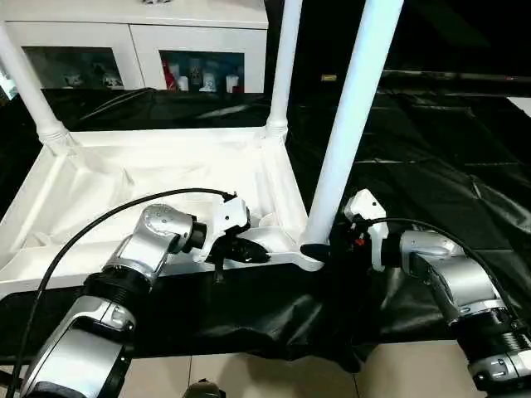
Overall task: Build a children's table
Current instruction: Rotate leg to tighten
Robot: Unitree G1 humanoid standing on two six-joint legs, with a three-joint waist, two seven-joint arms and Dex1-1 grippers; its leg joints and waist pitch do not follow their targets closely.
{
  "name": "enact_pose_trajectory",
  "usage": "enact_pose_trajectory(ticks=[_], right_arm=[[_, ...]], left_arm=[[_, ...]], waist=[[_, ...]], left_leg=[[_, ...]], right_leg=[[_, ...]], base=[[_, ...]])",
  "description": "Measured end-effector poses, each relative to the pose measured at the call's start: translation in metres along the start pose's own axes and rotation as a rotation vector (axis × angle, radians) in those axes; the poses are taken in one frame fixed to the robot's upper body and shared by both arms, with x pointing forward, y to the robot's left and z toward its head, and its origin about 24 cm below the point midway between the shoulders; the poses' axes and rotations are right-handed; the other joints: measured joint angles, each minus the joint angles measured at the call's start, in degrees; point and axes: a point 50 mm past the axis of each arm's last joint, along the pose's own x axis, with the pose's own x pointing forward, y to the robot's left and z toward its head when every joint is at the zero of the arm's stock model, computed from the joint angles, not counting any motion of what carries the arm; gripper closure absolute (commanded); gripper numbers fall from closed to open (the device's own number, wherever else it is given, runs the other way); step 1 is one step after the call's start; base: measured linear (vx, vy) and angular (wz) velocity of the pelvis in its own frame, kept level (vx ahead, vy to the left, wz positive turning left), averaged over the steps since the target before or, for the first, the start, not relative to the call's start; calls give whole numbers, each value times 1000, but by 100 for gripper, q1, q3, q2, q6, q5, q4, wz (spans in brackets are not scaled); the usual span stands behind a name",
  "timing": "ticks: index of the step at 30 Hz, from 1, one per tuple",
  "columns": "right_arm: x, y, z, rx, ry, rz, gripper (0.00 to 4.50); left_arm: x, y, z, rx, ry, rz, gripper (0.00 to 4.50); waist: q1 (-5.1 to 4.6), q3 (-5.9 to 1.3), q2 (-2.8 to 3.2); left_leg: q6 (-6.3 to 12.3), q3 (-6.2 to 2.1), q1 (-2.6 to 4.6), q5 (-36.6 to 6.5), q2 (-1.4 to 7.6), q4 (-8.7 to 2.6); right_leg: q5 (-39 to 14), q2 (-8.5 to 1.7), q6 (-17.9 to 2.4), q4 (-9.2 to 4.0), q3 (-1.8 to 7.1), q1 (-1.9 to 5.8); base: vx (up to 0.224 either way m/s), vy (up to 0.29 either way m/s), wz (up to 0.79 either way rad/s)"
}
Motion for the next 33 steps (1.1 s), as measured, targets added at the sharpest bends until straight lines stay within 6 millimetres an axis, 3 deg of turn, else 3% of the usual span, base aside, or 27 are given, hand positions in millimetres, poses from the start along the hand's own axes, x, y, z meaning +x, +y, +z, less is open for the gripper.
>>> enact_pose_trajectory(ticks=[6, 13, 20, 26, 33], right_arm=[[1, 1, 4, -30, -2, 24, 225], [5, 0, 1, -18, -10, 0, 238], [39, -22, 3, 210, -109, -473, 243], [56, -32, 9, 345, -131, -734, 244], [63, -35, 13, 345, -134, -793, 244]], left_arm=[[-2, -1, -1, 6, 4, 3, 450], [-1, 0, -2, 0, 18, 34, 450], [28, 24, 11, -82, 53, 307, 450], [62, 25, 27, -147, 28, 430, 450], [71, 24, 30, -177, 20, 458, 450]], waist=[[-10, -7, -28], [-22, -14, -38], [-98, -22, -31], [-165, -27, -29], [-185, -52, 0]], left_leg=[[0, 1, 1, 0, 0, 0], [0, 0, 8, 0, 0, 7], [-3, -10, 42, 0, -2, 11], [-3, -12, 43, 0, -5, 17], [-3, -13, 45, 0, -5, 2]], right_leg=[[-2, 0, 2, 0, 0, -1], [-2, 0, 2, 11, 1, 2], [8, 0, 4, 9, 1, 20], [30, -1, 0, -8, 2, 26], [39, -1, -6, -8, 0, 24]], base=[[0, 0, 0], [0, 0, 0], [0, 0, 0], [0, 0, 0], [0, 0, 0]])
